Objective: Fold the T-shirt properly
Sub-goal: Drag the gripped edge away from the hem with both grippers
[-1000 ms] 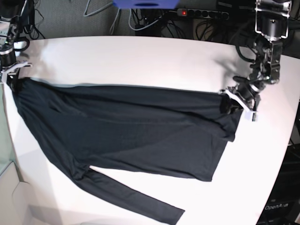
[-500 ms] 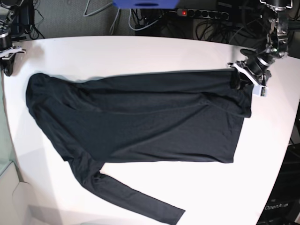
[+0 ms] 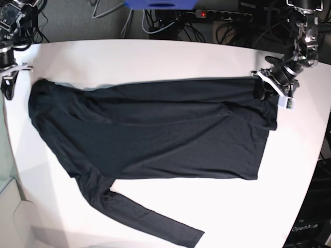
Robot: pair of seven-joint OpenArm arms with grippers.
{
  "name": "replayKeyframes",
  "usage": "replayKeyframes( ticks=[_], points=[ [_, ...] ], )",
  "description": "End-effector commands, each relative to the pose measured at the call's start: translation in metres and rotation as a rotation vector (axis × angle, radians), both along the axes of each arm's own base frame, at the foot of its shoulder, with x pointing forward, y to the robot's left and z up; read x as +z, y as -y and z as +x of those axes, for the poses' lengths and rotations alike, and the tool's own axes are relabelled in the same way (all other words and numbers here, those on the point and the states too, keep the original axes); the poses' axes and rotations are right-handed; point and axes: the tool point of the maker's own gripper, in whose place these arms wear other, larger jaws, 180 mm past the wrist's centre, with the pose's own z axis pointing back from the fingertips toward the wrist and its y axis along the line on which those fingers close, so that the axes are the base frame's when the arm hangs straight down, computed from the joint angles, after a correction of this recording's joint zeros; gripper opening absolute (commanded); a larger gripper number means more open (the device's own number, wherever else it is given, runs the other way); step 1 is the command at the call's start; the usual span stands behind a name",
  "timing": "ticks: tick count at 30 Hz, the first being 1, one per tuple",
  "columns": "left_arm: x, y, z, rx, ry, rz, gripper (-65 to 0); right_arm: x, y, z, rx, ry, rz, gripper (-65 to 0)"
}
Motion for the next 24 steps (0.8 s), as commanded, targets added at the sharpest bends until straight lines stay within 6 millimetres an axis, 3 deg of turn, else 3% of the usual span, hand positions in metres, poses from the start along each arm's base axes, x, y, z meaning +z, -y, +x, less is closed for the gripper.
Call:
replayKeyframes(
  ticks=[1, 5, 11, 18, 24],
  points=[
    [-0.016, -0.007, -0.015, -0.01, -0.093, 0.058, -52.4, 0.03, 0.001, 0.02, 0.011, 0.088, -0.029, -65.0],
    [-0.016, -0.007, -0.015, -0.01, -0.091, 0.055, -52.4, 0.047, -0.007, 0.055, -0.007, 0.042, -0.07, -65.0],
    [-0.017, -0.006, -0.015, -0.008, -0.094, 0.052, -52.4, 0.044, -0.018, 0.088, -0.029, -0.02, -0.066, -65.0],
    [-0.016, -0.006, -0.015, -0.008, -0.092, 0.052, -52.4, -0.001, -0.045, 0.087, -0.026, -0.134, 0.012, -65.0],
    [-0.014, -0.007, -0.009, -0.01, -0.081, 0.057, -52.4, -0.034, -0.067, 0.061, -0.021, -0.205, 0.07, -65.0]
  ],
)
